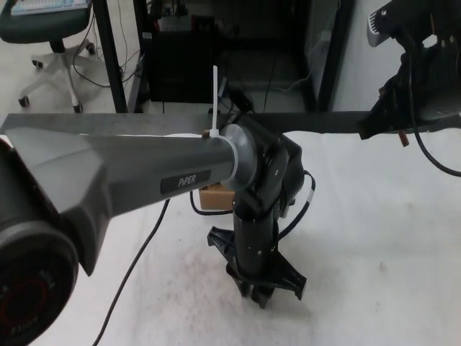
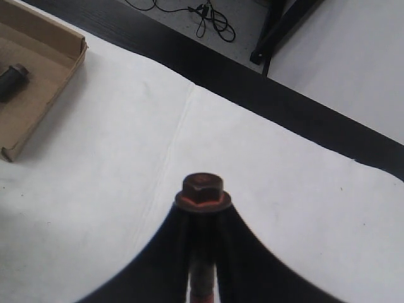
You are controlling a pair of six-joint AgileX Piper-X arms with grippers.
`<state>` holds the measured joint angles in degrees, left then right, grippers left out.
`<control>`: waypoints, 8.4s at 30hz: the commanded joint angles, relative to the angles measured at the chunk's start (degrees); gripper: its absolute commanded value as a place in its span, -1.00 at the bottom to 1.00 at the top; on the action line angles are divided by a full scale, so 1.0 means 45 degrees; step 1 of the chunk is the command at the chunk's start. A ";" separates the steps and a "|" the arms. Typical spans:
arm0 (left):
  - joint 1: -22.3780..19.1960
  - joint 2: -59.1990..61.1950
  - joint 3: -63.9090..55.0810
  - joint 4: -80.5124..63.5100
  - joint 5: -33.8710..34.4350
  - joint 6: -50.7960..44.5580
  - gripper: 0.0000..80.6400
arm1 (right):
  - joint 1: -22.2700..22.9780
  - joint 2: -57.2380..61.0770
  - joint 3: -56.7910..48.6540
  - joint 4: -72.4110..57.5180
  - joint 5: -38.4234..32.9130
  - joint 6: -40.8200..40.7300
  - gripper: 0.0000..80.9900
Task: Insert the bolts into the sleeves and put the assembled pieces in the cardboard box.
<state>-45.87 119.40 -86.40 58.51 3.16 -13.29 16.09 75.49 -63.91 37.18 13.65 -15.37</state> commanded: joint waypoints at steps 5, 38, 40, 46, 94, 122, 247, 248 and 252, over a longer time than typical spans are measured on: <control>-0.0023 -0.0057 -0.0053 -0.0375 -0.0221 0.0028 -0.09 | -0.0043 -0.0178 -0.0104 -0.0021 -0.0059 0.0043 -0.96; -0.0023 -0.0057 -0.0053 -0.0827 -0.0221 0.1247 -1.00 | -0.0043 -0.0178 -0.0104 -0.0021 -0.0059 0.0043 -0.96; -0.0023 -0.0057 -0.0053 -0.0828 -0.0194 0.1247 -1.00 | -0.0043 -0.0178 -0.0104 0.0014 -0.0058 0.0043 -0.96; 0.0010 -0.0057 -0.0113 -0.0718 0.1262 0.1236 -0.51 | -0.0043 -0.0178 -0.0104 0.0073 -0.0058 0.0074 -0.96; 0.0046 -0.0061 0.0301 0.0522 0.0946 0.1247 -0.15 | -0.0043 -0.0178 -0.0104 -0.0009 -0.0152 0.0074 -0.96; 0.0046 -0.0061 0.0494 -0.0574 0.0946 0.1318 -0.73 | -0.0043 -0.0178 -0.0104 -0.0009 -0.0152 0.0074 -0.96; 0.4370 -1.0690 1.3815 -2.6981 1.0473 -0.3994 -1.00 | 0.3252 -0.0106 0.1419 -1.1239 -1.6347 0.4643 -0.96; 0.4370 -1.0690 1.3815 -2.6981 1.0473 -0.3994 -1.00 | 0.3252 -0.0106 0.1419 -1.0920 -1.6347 0.4646 -0.96; 0.4370 -1.0690 1.3815 -2.6981 1.0473 -0.3994 -1.00 | 0.3252 -0.0106 0.1419 -0.8879 -1.6347 0.3416 -0.96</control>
<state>-26.40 71.51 -23.57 -61.20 50.44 -30.82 30.80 75.49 -57.37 -9.63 -59.71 4.27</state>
